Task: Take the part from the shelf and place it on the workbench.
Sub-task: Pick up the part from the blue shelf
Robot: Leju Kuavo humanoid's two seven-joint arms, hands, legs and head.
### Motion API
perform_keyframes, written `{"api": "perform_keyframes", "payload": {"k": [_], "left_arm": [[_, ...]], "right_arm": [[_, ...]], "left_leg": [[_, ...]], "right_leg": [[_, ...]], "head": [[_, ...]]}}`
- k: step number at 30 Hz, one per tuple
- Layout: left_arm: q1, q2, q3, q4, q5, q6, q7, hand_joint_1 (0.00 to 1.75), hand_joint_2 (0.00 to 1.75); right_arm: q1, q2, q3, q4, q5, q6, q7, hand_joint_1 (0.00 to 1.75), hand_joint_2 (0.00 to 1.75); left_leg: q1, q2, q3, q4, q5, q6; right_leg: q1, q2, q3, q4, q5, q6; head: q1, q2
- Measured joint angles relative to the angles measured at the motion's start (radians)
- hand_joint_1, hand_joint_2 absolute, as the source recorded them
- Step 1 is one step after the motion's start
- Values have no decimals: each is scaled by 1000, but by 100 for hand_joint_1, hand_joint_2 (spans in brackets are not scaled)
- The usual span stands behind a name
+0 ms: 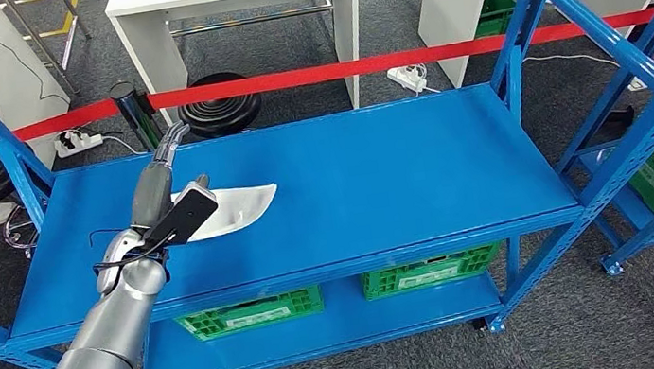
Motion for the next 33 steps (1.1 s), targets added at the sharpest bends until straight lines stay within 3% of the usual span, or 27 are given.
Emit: {"api": "perform_keyframes", "payload": {"k": [4,8,20,25,33], "left_arm": [[0,0,0,-1,0,0,0,0,0],[0,0,0,-1,0,0,1,0,175],[11,11,16,-4,-39,37,24,0,175],[-8,34,12,63,-172,104,119,0,175],[-21,75,11,156,-188,92,153,0,175]], "right_arm": [[0,0,0,0,0,0,0,0,0],[0,0,0,0,0,0,0,0,0],[1,-5,0,0,11,19,-37,0,0],[1,-5,0,0,15,17,-31,0,0],[0,-5,0,0,18,15,-40,0,0]], "left_leg": [[0,0,0,0,0,0],[1,0,0,0,1,-1],[2,0,0,-1,1,-2],[2,1,0,-1,2,-2],[3,1,0,-1,2,-3]], "right_leg": [[0,0,-1,0,0,2],[1,0,-1,1,0,1],[2,0,-2,2,0,1],[3,0,-2,2,0,1],[3,0,-2,2,0,1]], "head": [[0,0],[0,0],[0,0],[0,0],[0,0]]}}
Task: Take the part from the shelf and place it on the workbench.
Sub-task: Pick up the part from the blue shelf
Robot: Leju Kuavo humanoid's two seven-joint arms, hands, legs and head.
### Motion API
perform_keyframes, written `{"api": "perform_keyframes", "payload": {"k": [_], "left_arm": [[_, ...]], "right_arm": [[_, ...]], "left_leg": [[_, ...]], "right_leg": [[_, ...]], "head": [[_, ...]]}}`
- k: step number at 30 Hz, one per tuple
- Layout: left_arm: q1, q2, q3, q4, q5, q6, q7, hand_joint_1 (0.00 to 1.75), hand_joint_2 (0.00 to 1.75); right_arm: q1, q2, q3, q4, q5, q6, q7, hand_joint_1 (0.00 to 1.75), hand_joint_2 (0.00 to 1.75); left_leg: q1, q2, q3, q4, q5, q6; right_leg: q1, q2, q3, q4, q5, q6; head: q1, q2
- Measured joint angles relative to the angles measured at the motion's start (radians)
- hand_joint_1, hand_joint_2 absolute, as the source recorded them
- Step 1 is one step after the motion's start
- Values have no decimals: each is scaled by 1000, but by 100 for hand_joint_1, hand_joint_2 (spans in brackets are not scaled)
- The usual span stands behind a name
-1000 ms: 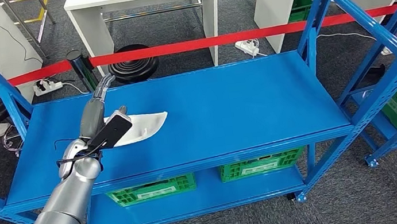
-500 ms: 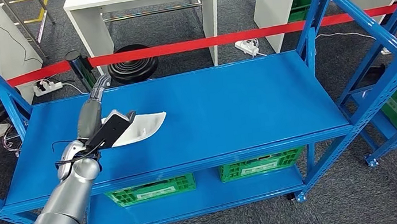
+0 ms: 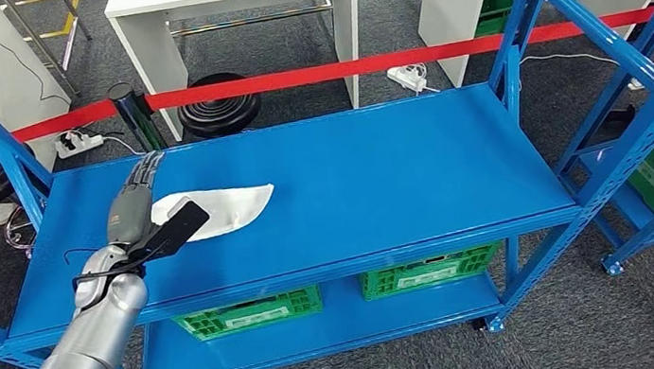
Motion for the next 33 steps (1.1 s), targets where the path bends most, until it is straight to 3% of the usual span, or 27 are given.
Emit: {"api": "perform_keyframes", "payload": {"k": [17,33], "left_arm": [[1,22,-6,72,-21,-96,22,0,175],[7,29,-6,89,1,-75,17,0,175]], "right_arm": [[0,0,0,0,19,4,8,0,0],[-1,1,0,0,35,16,17,0,0]], "left_leg": [[0,0,0,0,0,0],[0,0,0,0,0,0]], "right_leg": [[0,0,0,0,0,0],[0,0,0,0,0,0]], "head": [[0,0],[0,0]]}}
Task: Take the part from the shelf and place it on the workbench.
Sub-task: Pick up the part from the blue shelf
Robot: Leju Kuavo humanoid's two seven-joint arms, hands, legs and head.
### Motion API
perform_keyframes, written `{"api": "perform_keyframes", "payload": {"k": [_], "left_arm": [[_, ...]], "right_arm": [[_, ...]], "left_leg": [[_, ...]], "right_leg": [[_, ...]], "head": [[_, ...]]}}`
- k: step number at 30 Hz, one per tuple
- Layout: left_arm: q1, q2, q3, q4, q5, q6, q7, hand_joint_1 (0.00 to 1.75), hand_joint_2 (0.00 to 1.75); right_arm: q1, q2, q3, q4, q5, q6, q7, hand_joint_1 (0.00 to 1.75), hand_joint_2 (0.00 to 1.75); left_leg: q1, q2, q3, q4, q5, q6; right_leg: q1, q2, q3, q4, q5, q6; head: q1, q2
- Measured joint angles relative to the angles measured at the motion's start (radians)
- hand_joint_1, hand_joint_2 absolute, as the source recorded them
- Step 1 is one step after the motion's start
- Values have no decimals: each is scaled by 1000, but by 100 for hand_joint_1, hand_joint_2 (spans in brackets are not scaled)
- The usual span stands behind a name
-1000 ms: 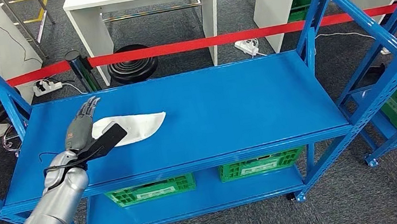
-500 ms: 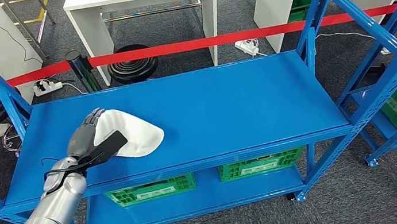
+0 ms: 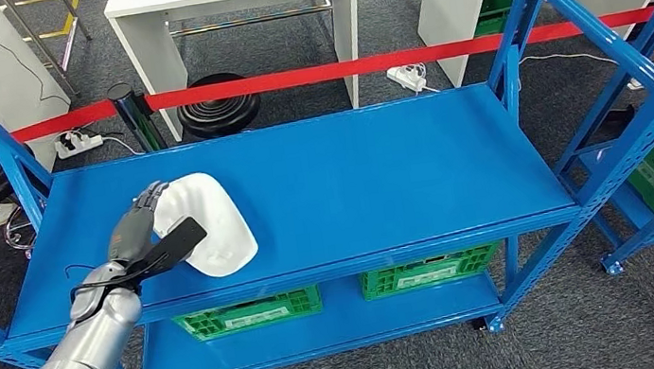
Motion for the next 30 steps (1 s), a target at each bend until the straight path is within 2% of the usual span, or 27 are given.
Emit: {"api": "perform_keyframes", "payload": {"k": [30], "left_arm": [[10,-12,0,0,-15,9,5,0,175]], "right_arm": [[0,8,0,0,-3,9,6,0,0]], "left_leg": [[0,0,0,0,0,0]], "right_leg": [[0,0,0,0,0,0]], "head": [[0,0]]}}
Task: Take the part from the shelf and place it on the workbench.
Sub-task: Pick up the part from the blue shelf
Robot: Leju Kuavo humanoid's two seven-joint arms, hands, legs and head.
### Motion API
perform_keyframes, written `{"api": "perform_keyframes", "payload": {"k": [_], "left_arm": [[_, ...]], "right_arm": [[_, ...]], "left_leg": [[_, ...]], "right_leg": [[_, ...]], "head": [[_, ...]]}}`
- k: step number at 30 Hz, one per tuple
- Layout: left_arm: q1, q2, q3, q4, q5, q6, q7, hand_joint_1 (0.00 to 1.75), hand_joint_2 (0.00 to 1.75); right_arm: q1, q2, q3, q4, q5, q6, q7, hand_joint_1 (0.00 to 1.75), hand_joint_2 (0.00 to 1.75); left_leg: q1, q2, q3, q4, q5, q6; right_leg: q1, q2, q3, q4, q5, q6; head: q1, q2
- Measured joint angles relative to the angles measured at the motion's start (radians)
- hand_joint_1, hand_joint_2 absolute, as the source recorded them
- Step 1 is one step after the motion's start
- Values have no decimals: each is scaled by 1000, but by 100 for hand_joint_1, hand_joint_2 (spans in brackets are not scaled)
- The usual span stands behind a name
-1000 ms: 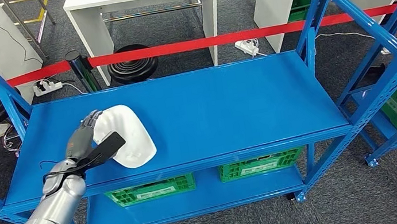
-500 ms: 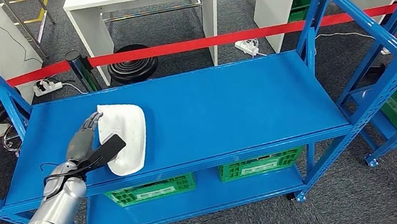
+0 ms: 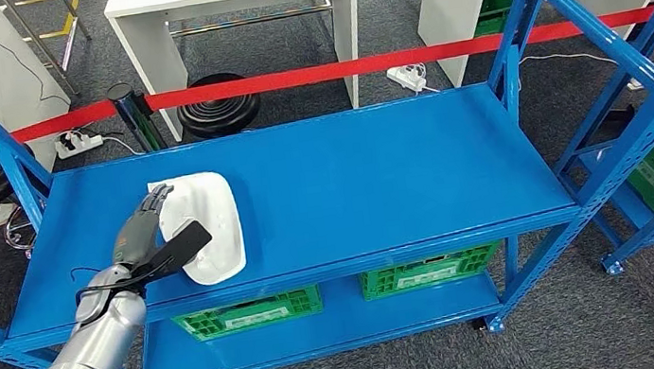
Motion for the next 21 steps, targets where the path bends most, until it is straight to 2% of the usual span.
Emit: {"api": "perform_keyframes", "payload": {"k": [7,13,21], "left_arm": [[0,-1,0,0,-4,1,7,0,175],[-3,0,1,0,-12,-24,87,0,175],[-5,0,1,0,-17,-31,102,0,175]], "right_arm": [[0,1,0,0,2,2,-1,0,0],[0,3,0,0,4,4,-10,0,0],[0,3,0,0,6,5,-12,0,0]], "left_leg": [[0,0,0,0,0,0],[0,0,0,0,0,0],[0,0,0,0,0,0]], "right_leg": [[0,0,0,0,0,0],[0,0,0,0,0,0],[0,0,0,0,0,0]], "head": [[0,0],[0,0],[0,0]]}}
